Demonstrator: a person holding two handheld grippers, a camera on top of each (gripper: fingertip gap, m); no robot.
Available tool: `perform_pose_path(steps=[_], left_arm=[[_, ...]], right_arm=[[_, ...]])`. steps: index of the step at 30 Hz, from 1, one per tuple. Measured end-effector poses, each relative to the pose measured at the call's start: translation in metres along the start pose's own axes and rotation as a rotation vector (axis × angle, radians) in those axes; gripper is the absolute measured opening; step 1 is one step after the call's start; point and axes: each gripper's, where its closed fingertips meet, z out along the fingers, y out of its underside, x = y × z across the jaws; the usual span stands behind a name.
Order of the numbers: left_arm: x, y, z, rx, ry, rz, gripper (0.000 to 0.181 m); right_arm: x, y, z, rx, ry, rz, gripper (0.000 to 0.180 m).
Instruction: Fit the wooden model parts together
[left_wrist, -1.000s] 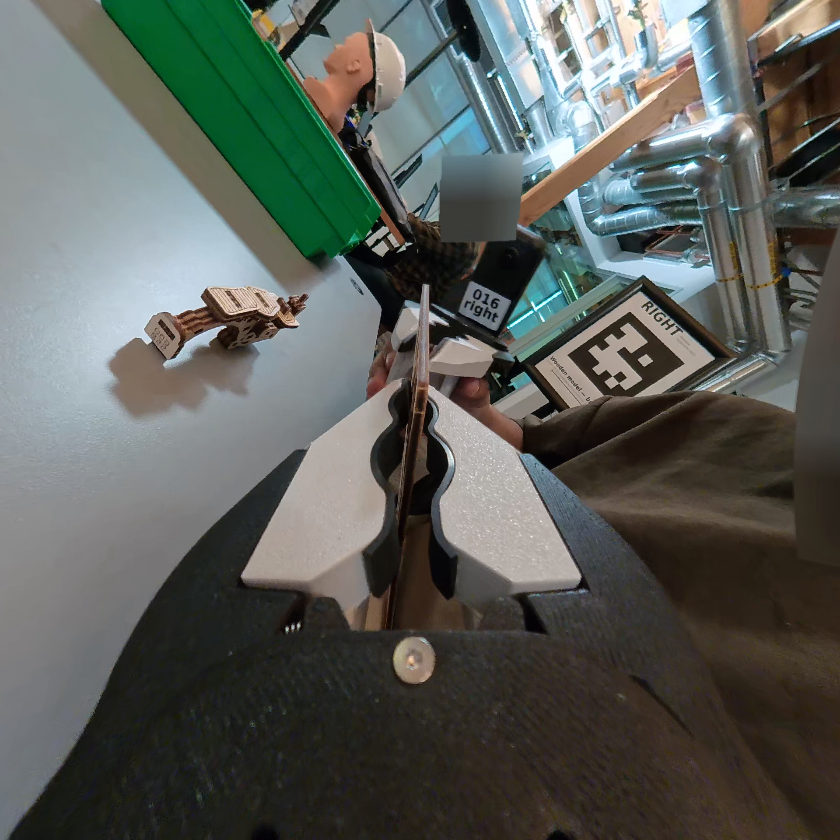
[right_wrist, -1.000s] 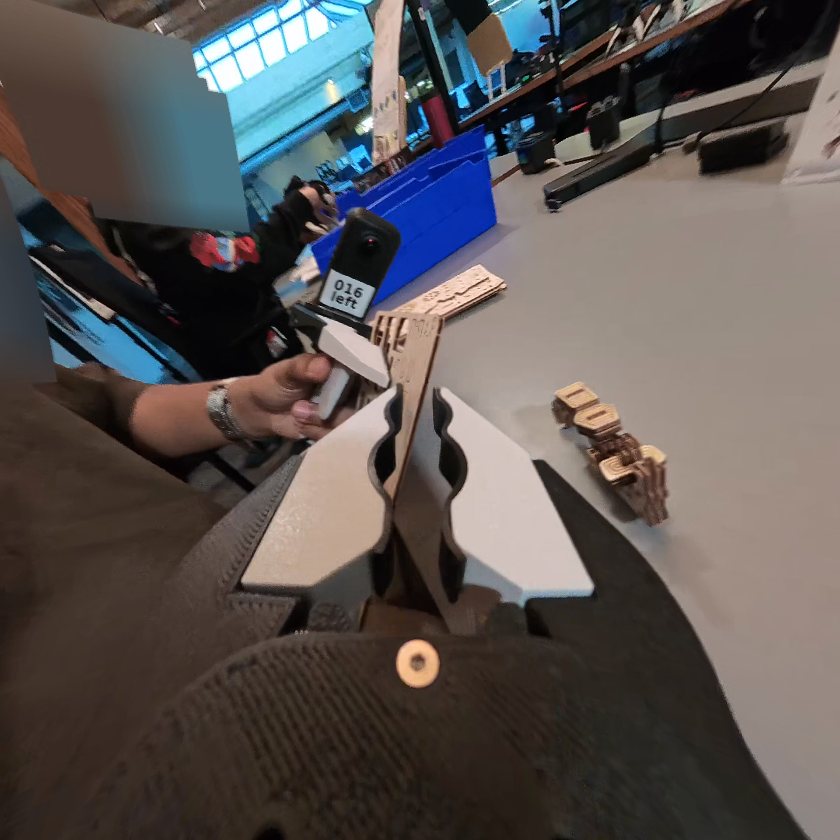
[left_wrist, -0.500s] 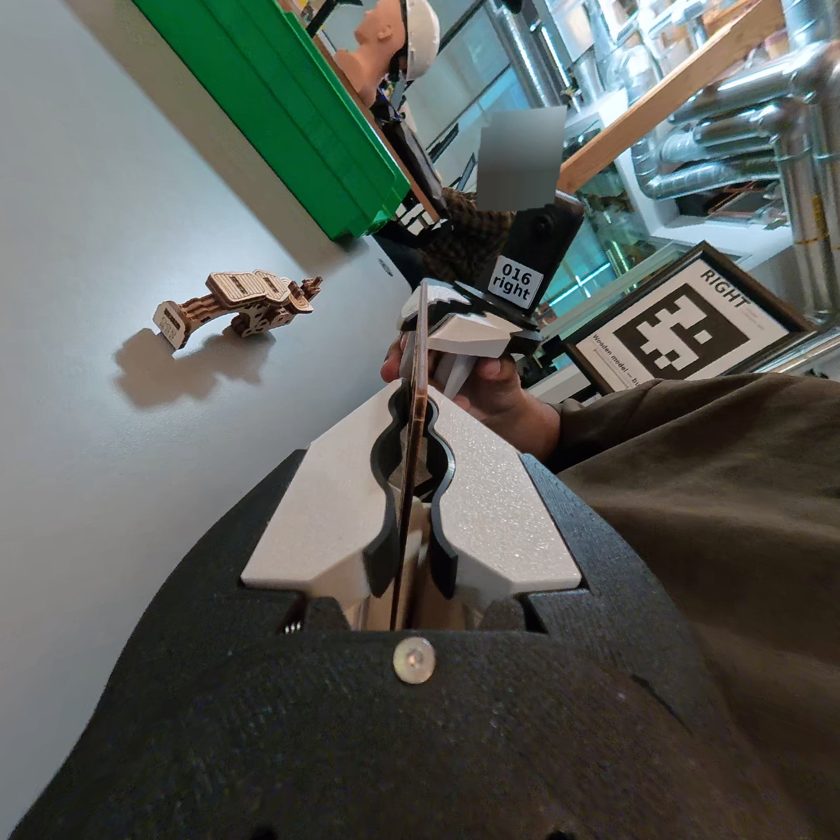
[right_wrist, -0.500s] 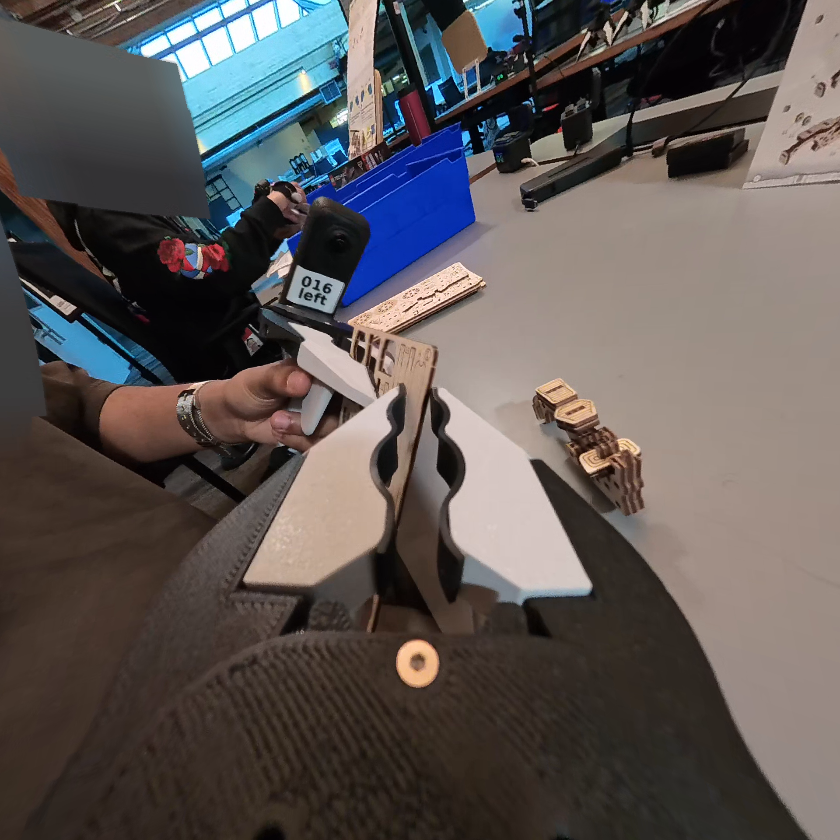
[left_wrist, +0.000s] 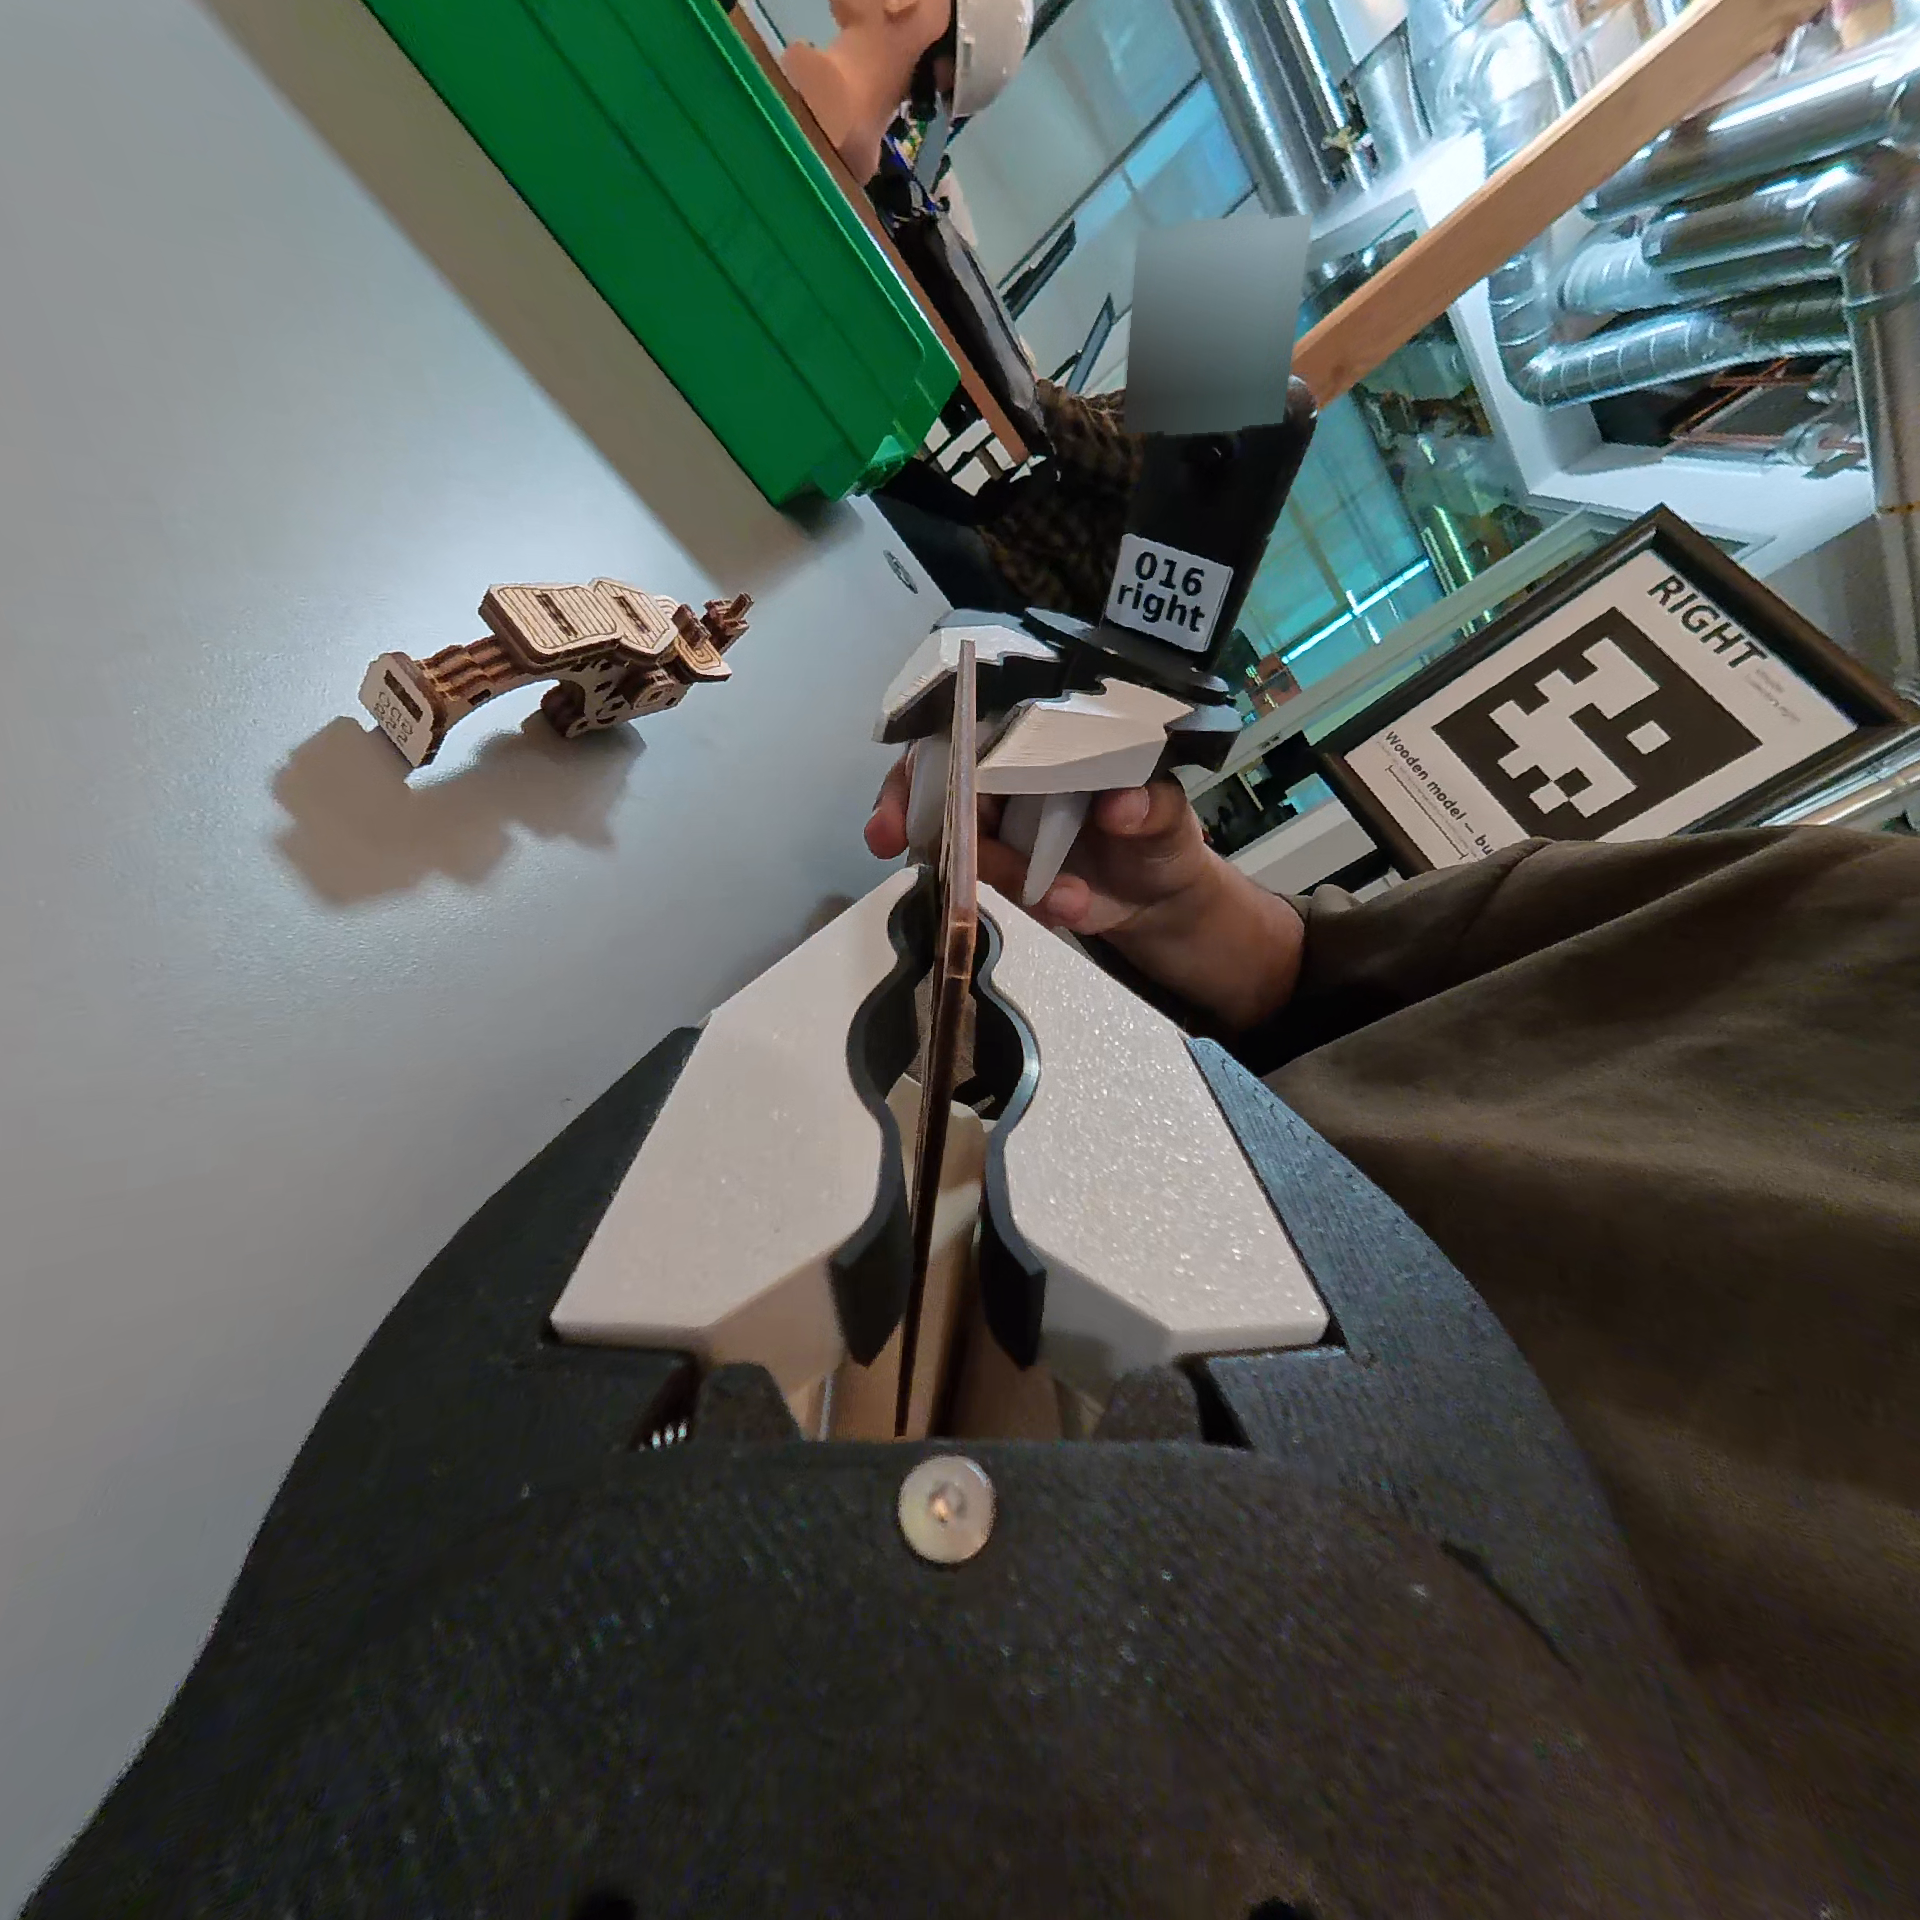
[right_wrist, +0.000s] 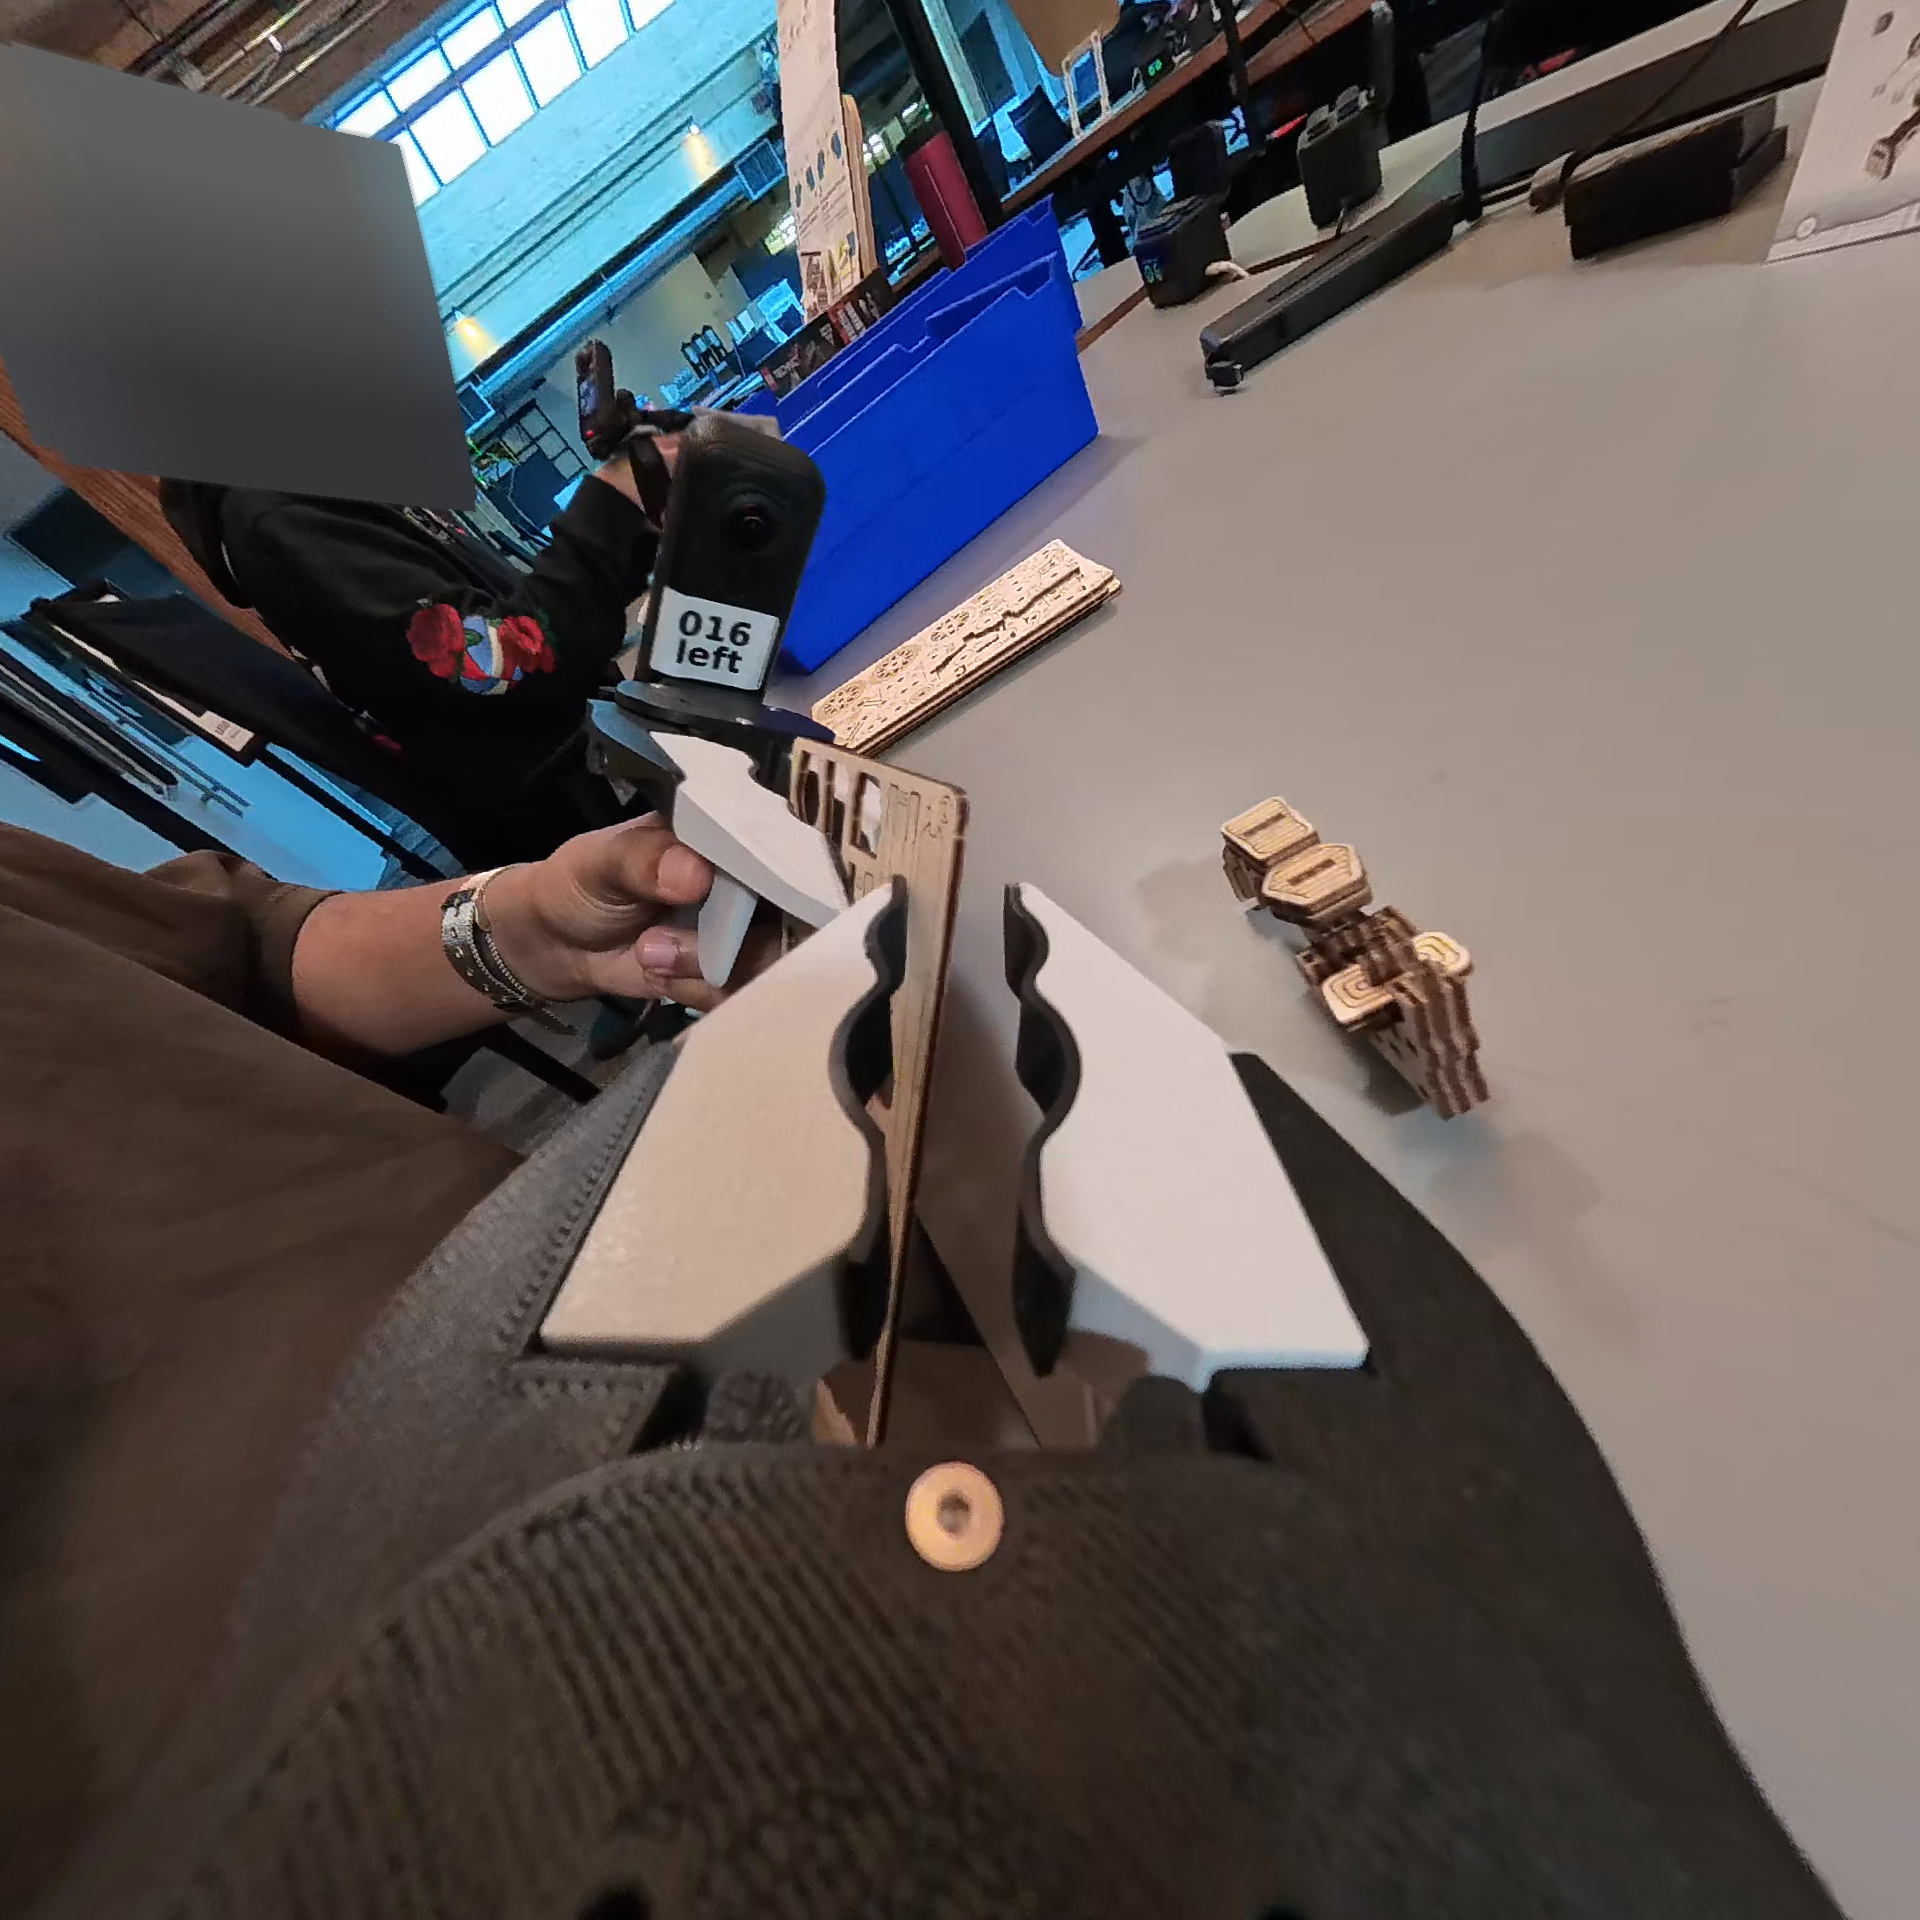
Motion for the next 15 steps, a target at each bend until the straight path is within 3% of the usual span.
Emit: perform_pose_path(steps=[15], left_arm=[[-0.0005,0.0028,0.0019,-0.019,-0.017,0.021,0.000]], right_arm=[[-0.0047,0.0022,0.0002,-0.024,-0.017,-0.040,0.009]])
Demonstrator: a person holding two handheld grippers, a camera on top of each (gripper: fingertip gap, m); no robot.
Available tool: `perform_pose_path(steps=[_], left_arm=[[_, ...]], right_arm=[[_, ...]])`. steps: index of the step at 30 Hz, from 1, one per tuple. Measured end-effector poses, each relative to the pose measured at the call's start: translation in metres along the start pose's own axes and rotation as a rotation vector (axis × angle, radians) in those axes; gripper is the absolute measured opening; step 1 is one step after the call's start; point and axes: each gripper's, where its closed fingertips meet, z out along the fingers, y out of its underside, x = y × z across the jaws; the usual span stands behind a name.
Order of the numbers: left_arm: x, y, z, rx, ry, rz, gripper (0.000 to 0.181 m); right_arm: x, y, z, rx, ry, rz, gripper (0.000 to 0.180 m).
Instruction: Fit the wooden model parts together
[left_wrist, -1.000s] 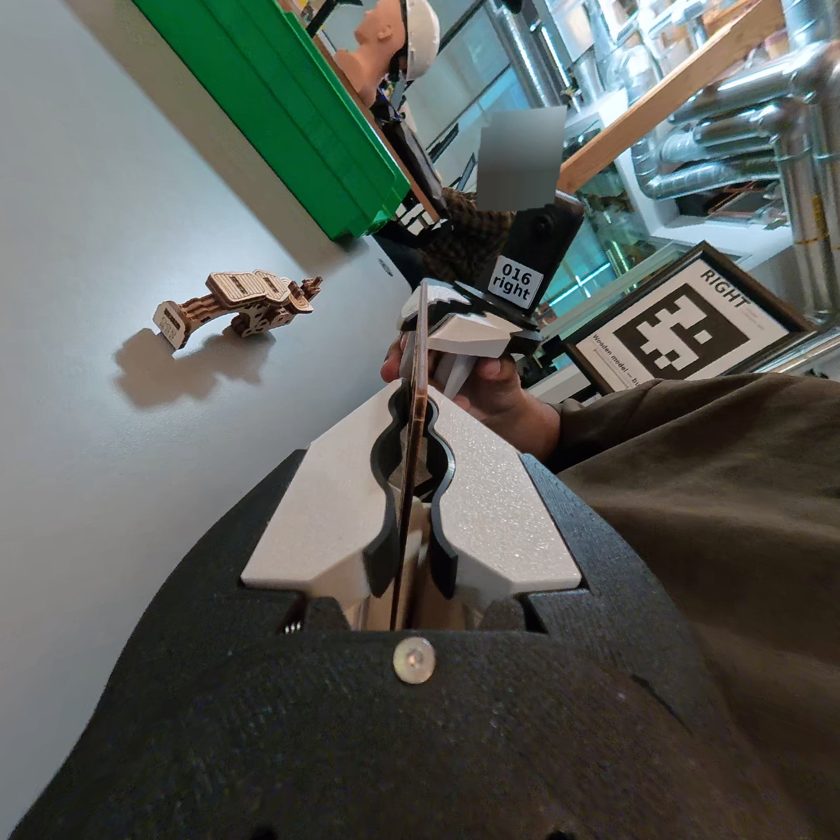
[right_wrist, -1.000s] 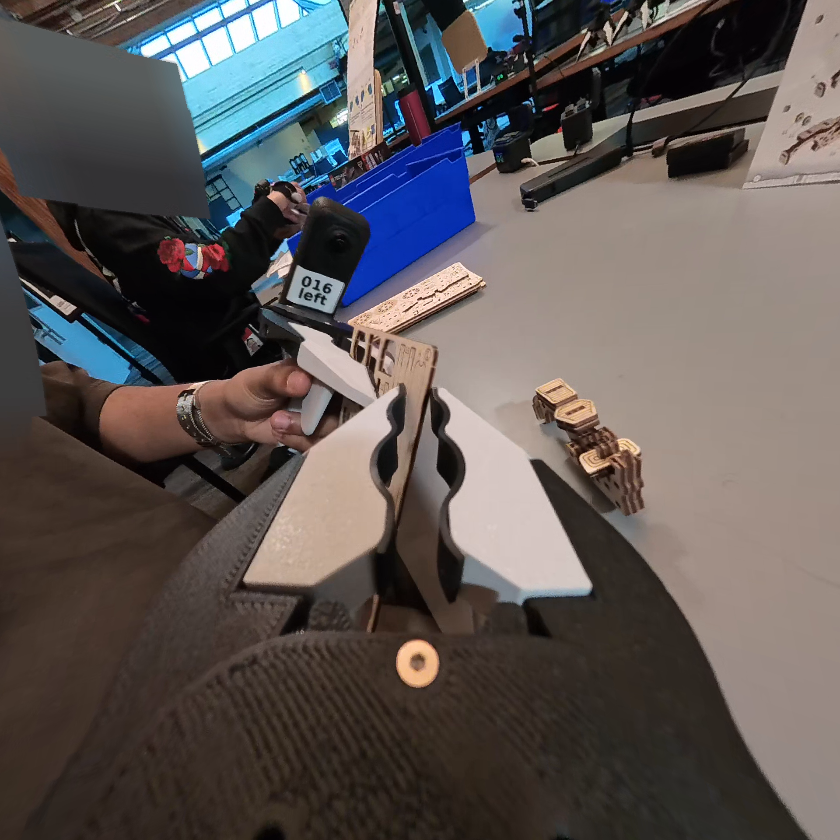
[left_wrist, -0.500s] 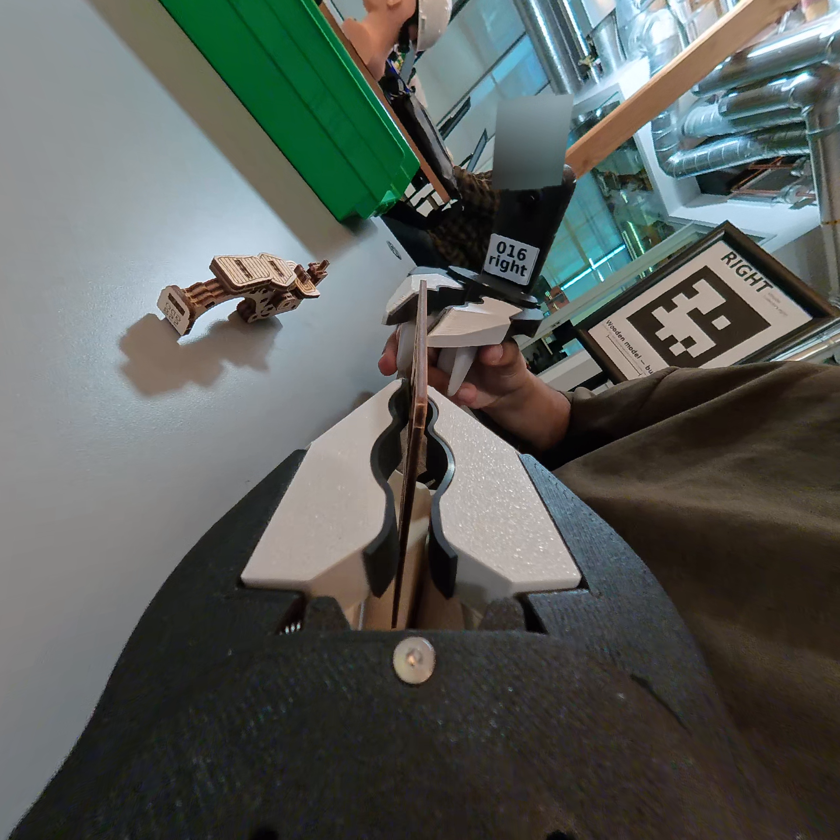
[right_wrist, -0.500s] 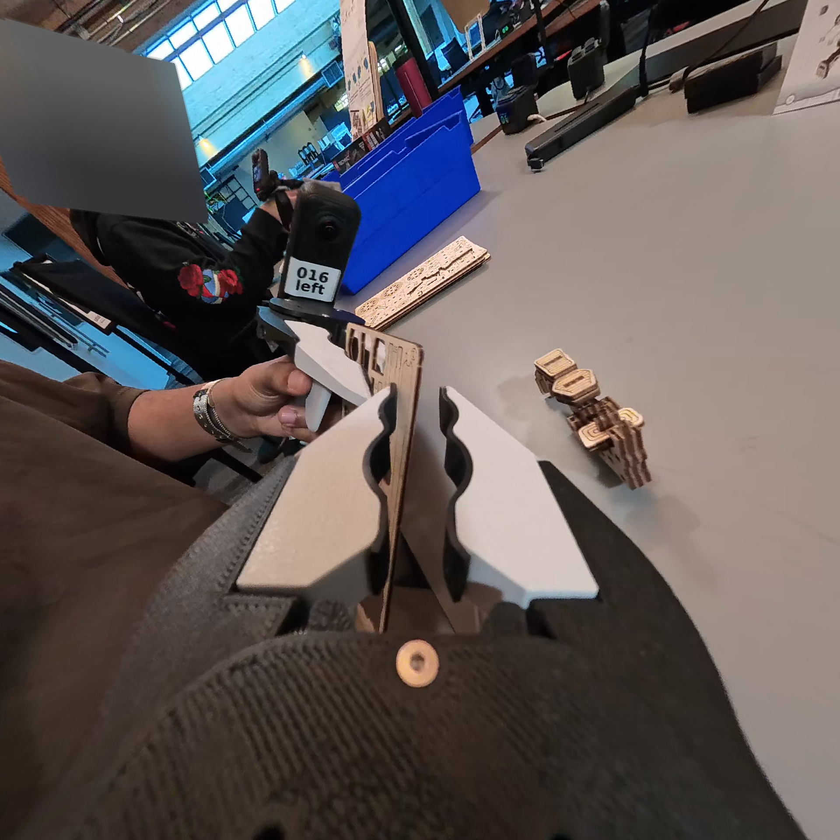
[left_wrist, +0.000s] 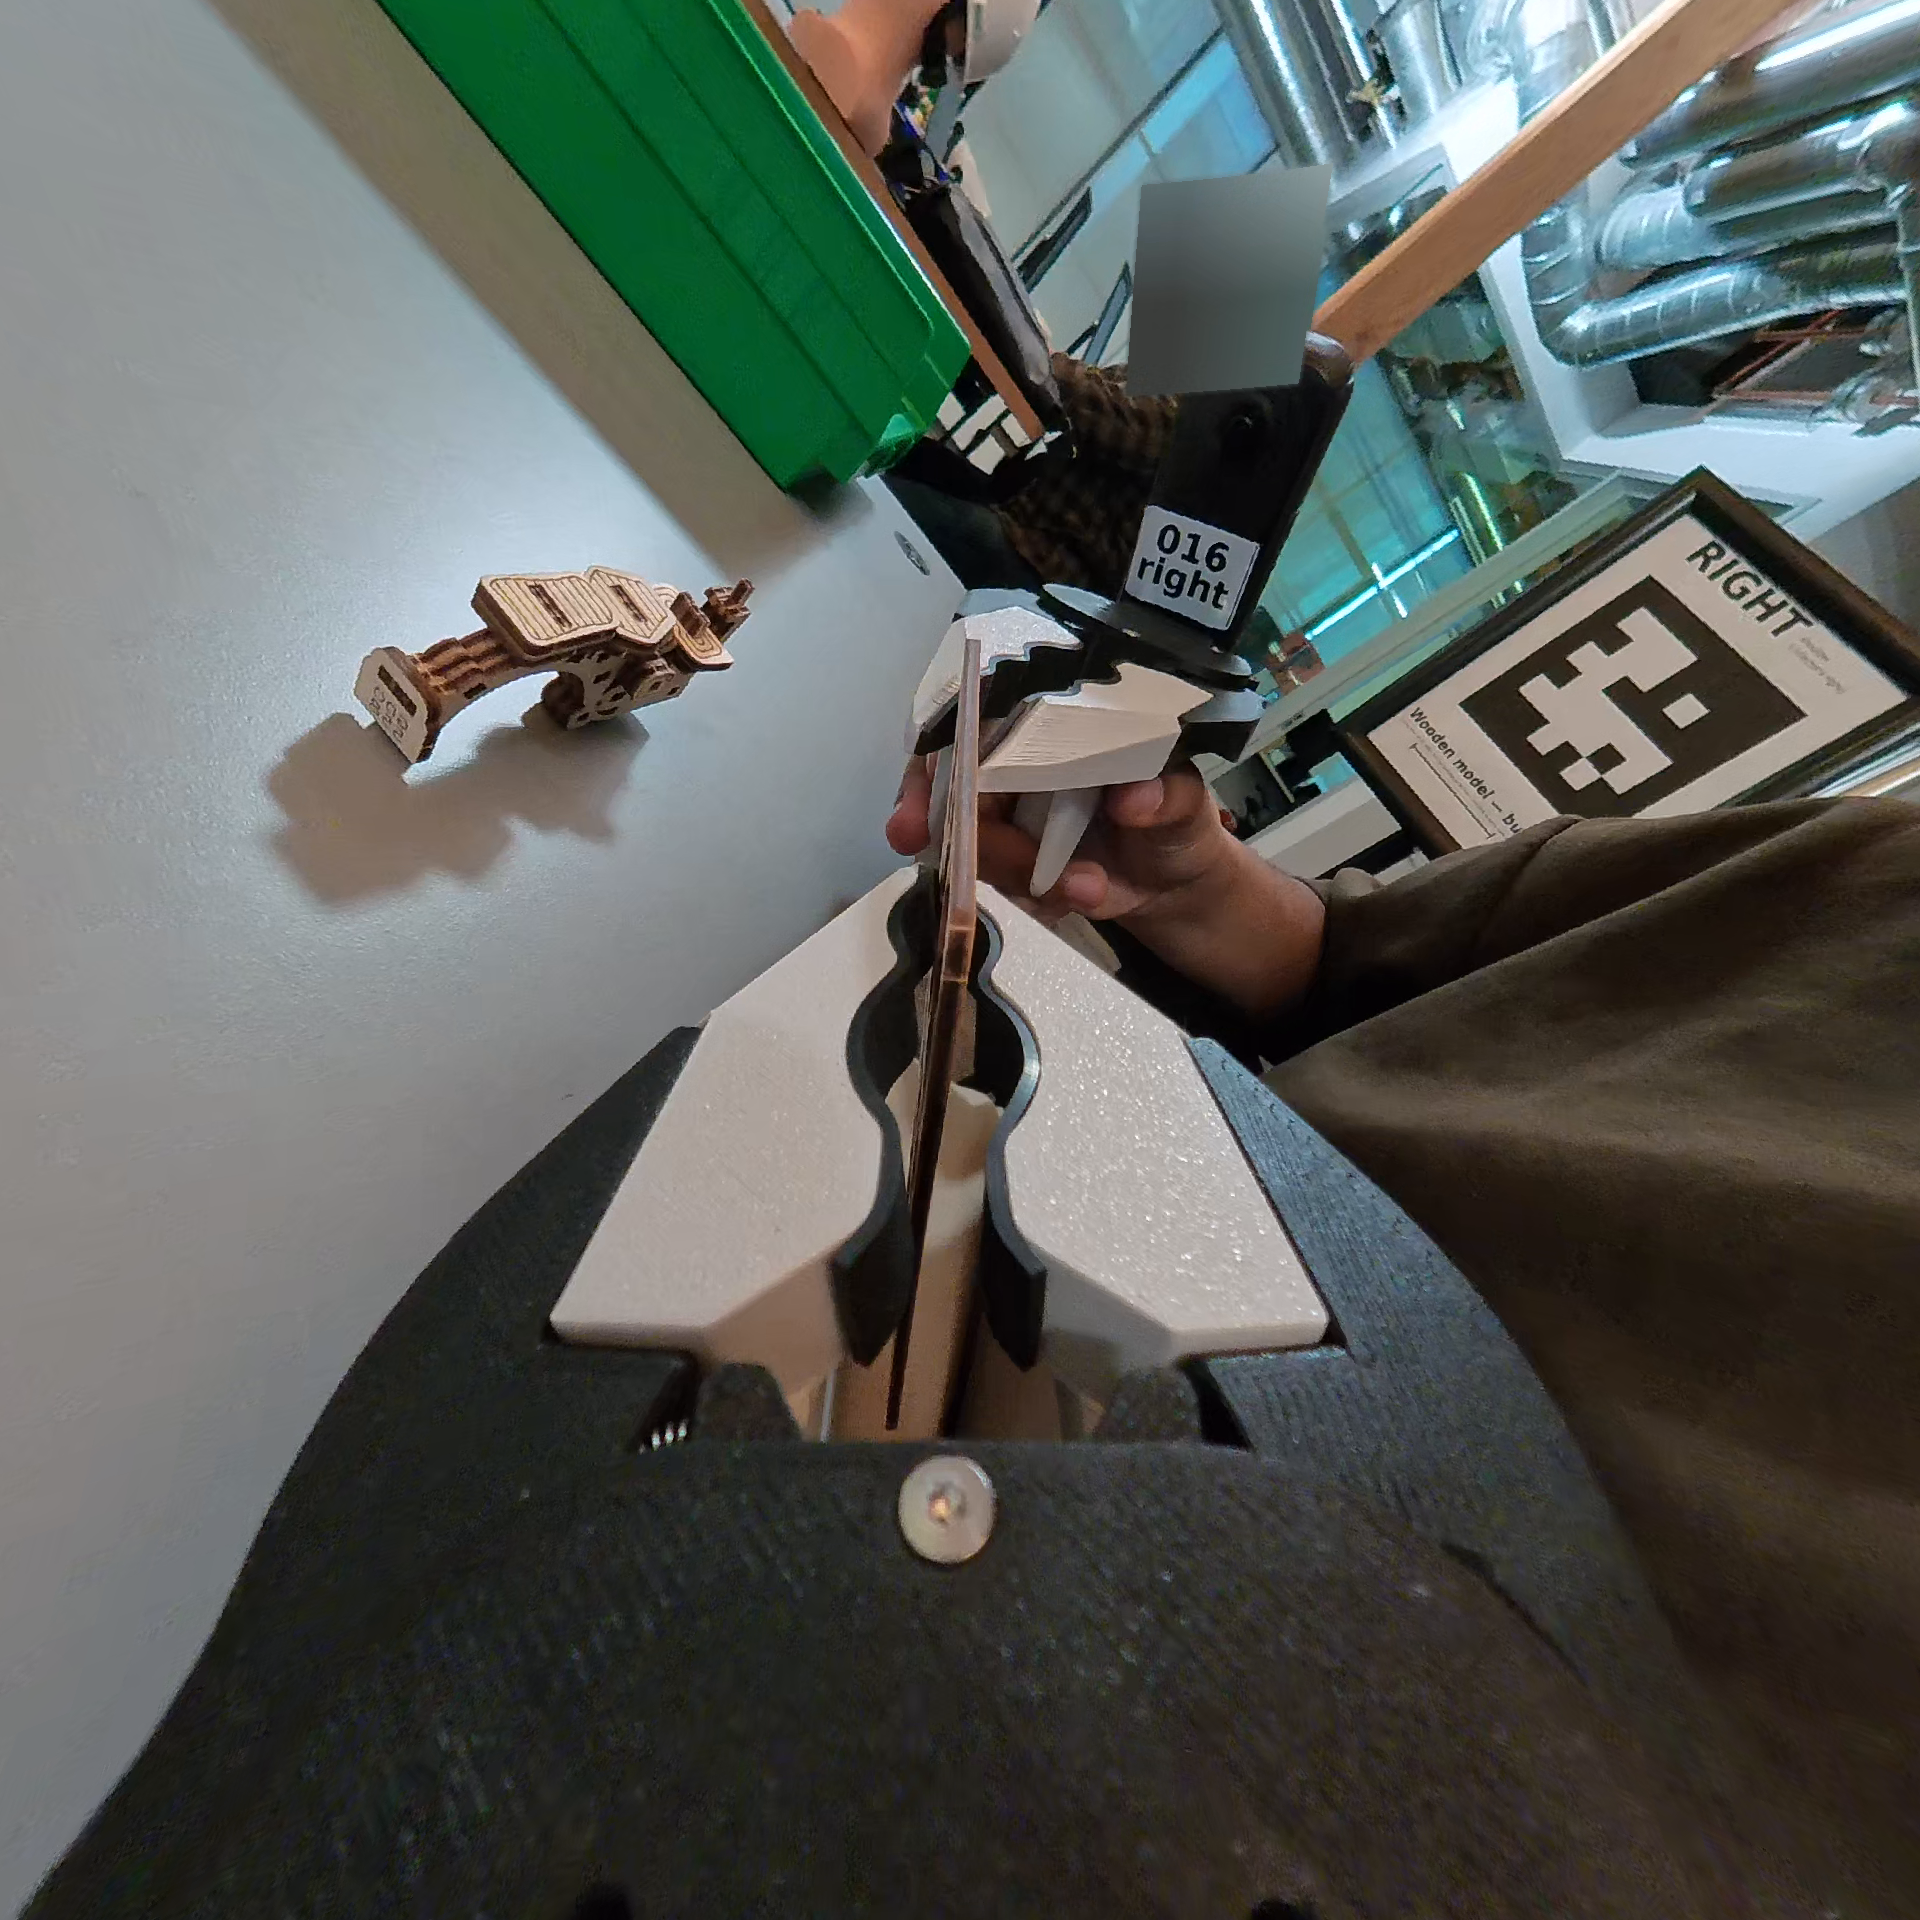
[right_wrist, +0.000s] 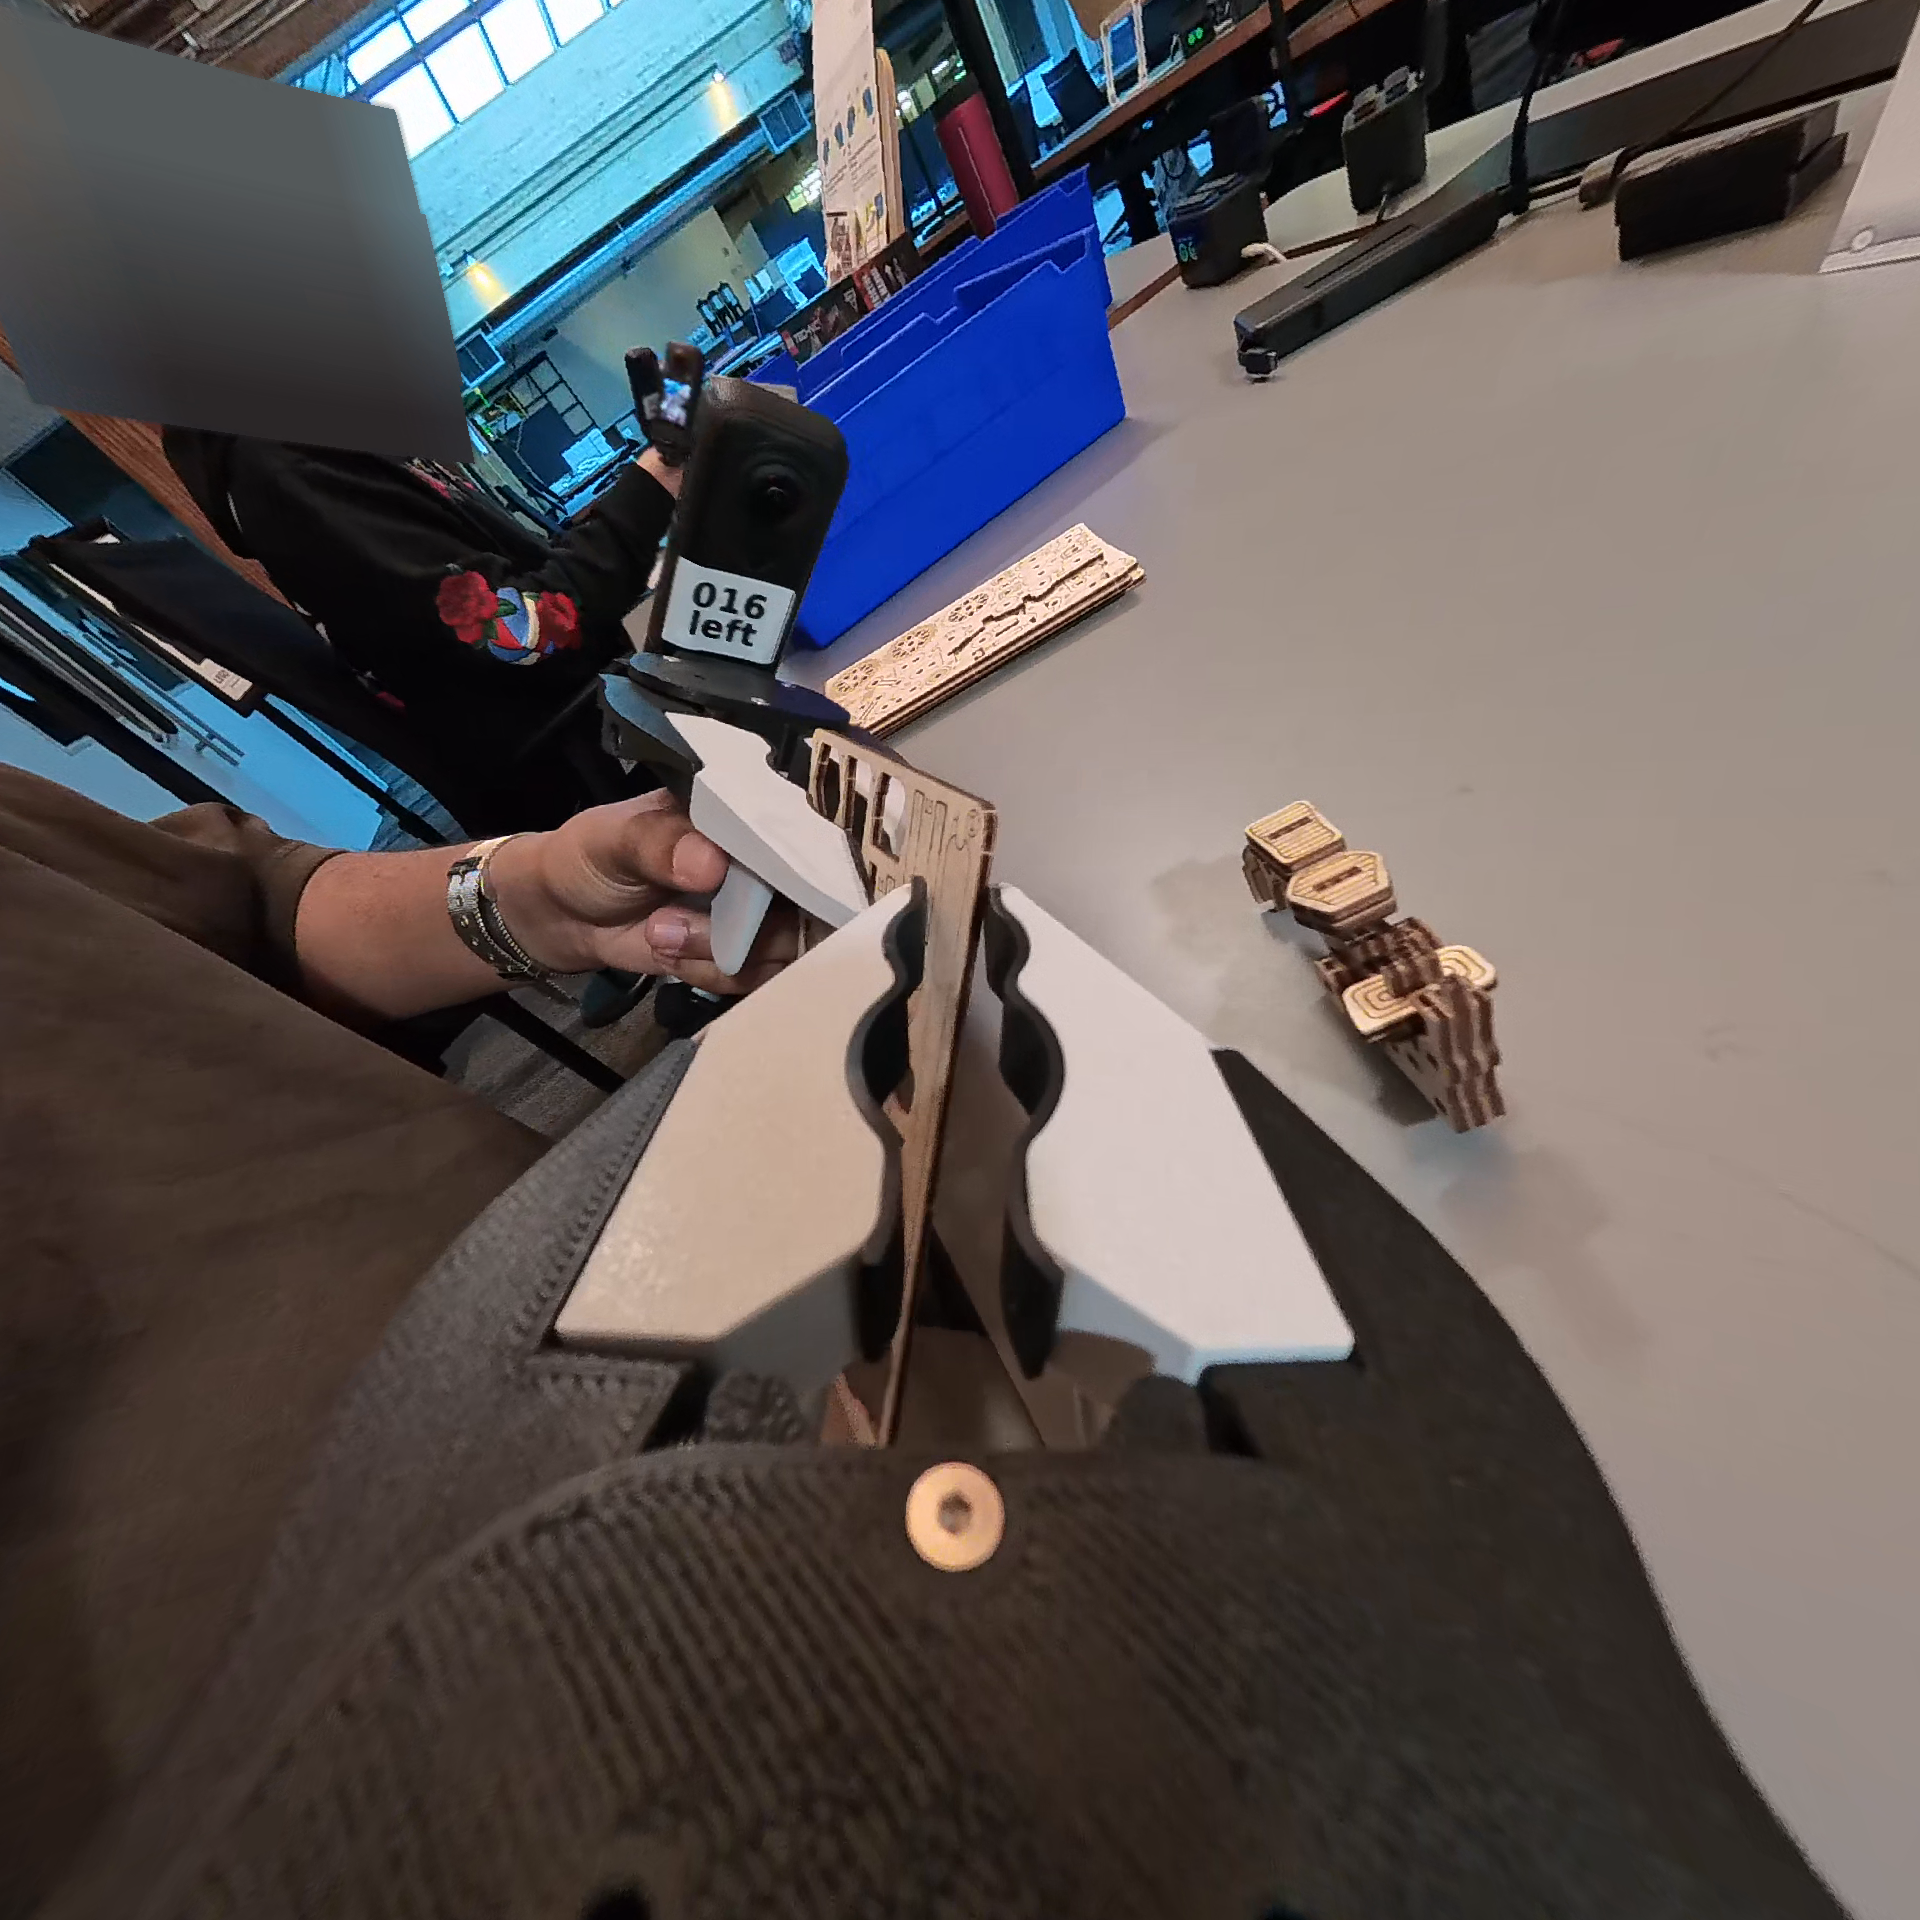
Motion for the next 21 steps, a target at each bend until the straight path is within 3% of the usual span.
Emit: perform_pose_path(steps=[10,21], left_arm=[[0.000,-0.008,-0.004,0.011,-0.092,0.125,0.000],[0.016,-0.076,-0.061,0.379,-0.119,0.316,0.000]], right_arm=[[0.002,-0.008,0.008,0.022,0.006,0.035,0.010],[-0.019,-0.069,0.051,0.080,-0.095,0.007,0.007]])
